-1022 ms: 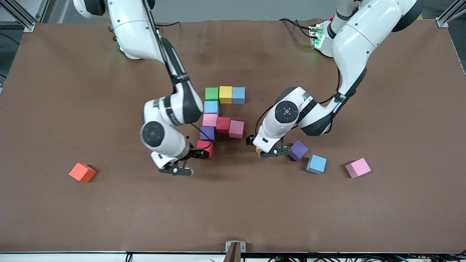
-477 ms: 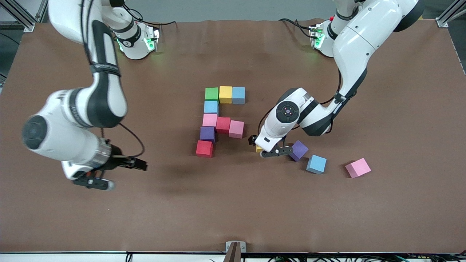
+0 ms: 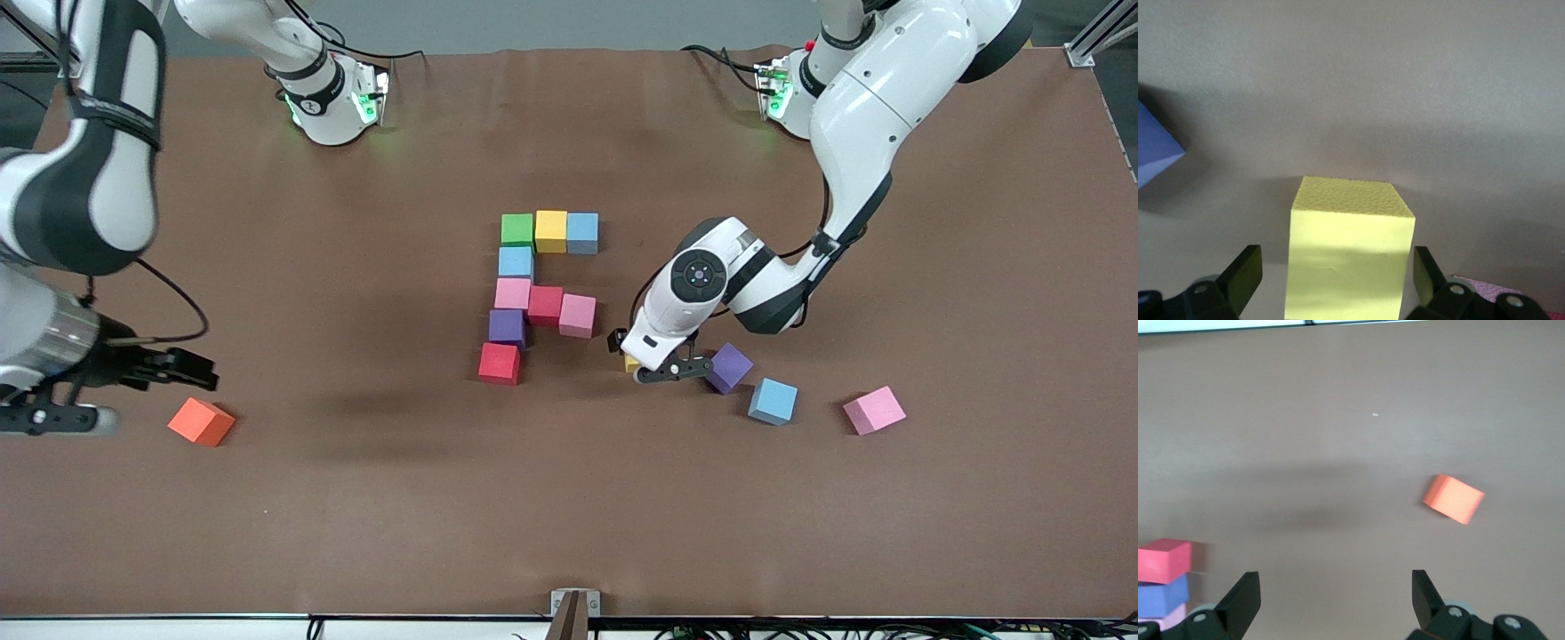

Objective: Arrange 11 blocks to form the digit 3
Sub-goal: 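Lift the yellow cube with the left gripper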

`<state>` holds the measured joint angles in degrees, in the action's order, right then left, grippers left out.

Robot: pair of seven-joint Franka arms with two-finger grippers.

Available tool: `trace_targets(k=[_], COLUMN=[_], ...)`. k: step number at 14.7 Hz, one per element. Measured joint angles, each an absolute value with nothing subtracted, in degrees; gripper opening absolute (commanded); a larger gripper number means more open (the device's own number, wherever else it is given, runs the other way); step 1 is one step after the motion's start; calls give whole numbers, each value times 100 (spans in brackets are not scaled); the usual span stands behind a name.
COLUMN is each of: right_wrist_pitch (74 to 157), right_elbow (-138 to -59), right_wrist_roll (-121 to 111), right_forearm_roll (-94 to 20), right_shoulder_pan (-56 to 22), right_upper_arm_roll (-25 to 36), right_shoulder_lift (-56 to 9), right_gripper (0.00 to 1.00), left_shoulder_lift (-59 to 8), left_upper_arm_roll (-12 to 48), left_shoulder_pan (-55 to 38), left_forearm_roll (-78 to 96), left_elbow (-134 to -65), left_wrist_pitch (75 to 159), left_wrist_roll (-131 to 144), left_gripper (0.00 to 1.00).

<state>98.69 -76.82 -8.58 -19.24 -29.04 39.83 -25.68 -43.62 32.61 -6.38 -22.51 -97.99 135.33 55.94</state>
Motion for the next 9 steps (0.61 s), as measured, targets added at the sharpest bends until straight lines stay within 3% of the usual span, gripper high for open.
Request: trace_targets(k=[5, 6, 7, 9], right_wrist_pitch=[9687, 9516, 9359, 9361], right_elbow=[-7752, -7817, -7905, -8181], right_wrist_roll=[-919, -979, -1007, -1019], right_forearm_roll=[-1141, -1019, -966, -878], right_shoulder_pan=[-1704, -1479, -1301, -1061], right_upper_arm_roll=[2781, 2540, 2333, 1978], right_shoulder_lift=[-2050, -1914, -1760, -1421], right_gripper=[100, 100, 100, 100], left_shoulder_lift=[-4433, -4455, -4482, -4527], left_upper_arm_roll=[3261, 3261, 3261, 3260], left_shoulder_pan=[-658, -658, -657, -657], left_forearm_roll=[-2253, -2253, -2253, -2254], left_elbow=[-9798, -9797, -9794, -9787], left_wrist_pitch=[13554, 13556, 13561, 13580], left_wrist_roll=[5594, 5595, 5595, 5597], left_gripper=[92, 86, 69, 53])
